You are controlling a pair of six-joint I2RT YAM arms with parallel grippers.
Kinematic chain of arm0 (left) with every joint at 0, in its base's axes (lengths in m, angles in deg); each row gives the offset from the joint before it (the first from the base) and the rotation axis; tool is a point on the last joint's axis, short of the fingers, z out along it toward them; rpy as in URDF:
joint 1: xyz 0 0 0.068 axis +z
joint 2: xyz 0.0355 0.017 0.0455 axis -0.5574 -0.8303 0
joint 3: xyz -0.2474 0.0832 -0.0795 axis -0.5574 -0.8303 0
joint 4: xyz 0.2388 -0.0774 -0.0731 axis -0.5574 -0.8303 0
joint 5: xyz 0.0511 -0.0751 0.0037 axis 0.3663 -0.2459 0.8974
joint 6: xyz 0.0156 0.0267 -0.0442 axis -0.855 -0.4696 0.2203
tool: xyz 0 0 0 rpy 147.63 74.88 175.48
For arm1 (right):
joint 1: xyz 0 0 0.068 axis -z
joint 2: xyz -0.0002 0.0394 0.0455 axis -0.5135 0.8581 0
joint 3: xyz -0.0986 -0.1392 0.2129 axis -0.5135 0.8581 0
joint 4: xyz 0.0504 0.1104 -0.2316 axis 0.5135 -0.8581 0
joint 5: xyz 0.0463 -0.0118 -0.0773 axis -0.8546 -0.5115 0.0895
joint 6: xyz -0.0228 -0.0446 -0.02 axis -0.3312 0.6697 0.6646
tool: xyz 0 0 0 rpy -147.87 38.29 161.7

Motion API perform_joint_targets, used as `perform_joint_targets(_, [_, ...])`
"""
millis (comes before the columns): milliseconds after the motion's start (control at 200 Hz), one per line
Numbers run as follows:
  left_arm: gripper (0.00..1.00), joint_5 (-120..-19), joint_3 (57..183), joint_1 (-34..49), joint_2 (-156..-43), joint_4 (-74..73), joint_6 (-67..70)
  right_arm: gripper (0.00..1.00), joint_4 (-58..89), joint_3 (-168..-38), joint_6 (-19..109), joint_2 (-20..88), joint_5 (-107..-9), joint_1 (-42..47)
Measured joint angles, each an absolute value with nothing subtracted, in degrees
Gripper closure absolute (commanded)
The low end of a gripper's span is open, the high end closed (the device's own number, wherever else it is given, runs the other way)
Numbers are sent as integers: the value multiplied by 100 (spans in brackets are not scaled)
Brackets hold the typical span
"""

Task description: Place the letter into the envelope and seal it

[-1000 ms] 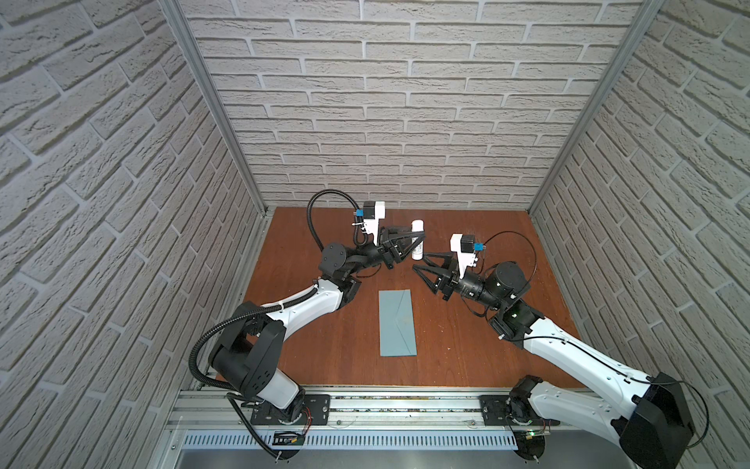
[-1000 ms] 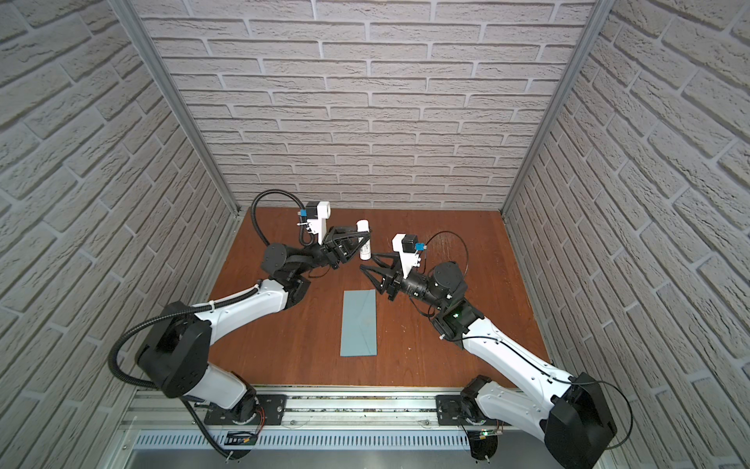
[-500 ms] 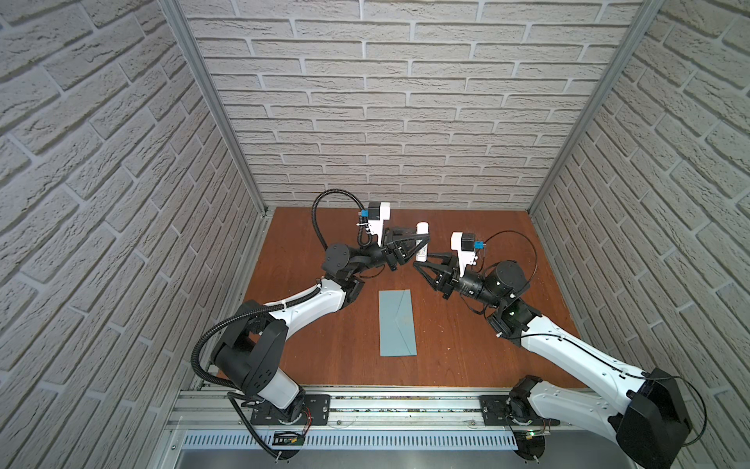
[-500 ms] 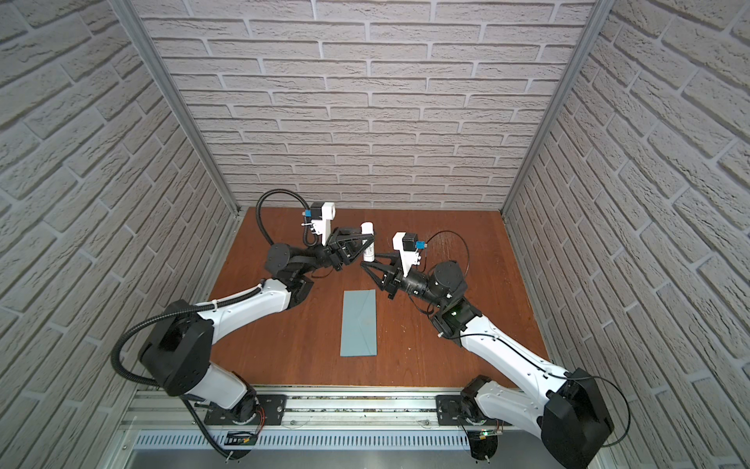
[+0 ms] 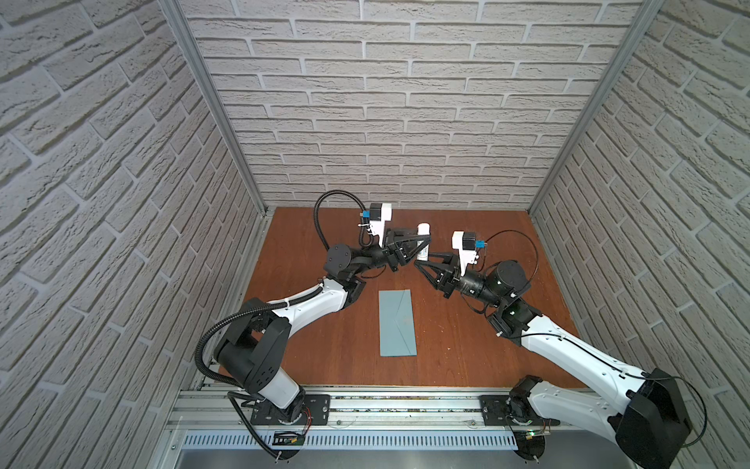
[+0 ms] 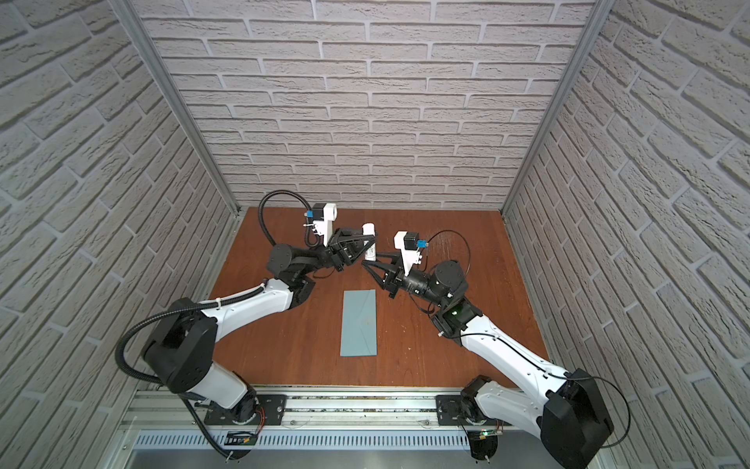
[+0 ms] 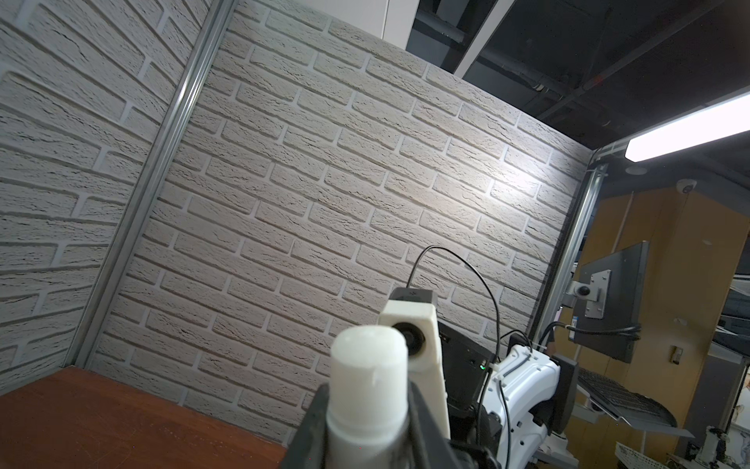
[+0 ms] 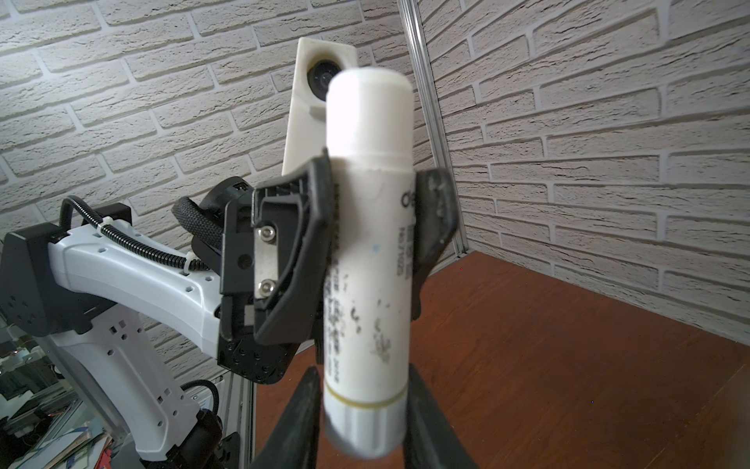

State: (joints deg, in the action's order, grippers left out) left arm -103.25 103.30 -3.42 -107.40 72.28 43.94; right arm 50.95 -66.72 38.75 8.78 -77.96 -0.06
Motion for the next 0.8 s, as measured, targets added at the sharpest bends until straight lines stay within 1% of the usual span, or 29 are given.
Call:
perform_joint_targets(110, [100, -10338, 10330, -342, -10749, 7230, 4399, 68, 5093, -6672, 3903, 878, -7798, -2])
perform_joint_targets(205, [100, -10353, 10330, -345, -10749, 7237, 4414, 75, 5073, -6672, 3925, 878, -7796, 9])
perform_joint_targets(390, [100, -10349, 10330, -345, -10749, 7254, 4419, 85, 4881, -6773, 3951, 878, -7868, 29])
perform_joint_targets(525, [100, -10198, 10330, -345, -10749, 7326, 4429, 93, 4815, -6862, 3958, 884, -7886, 38])
perform_joint_targets(675, [100, -9859, 10317, -423, -10738, 7215, 4235, 94, 4811, -6867, 3938, 871, -7613, 7])
perform_joint_targets(800, [100, -9457, 10232, -583, -10583, 6780, 3787, 94, 4406, -6867, 4071, 685, -6887, -242])
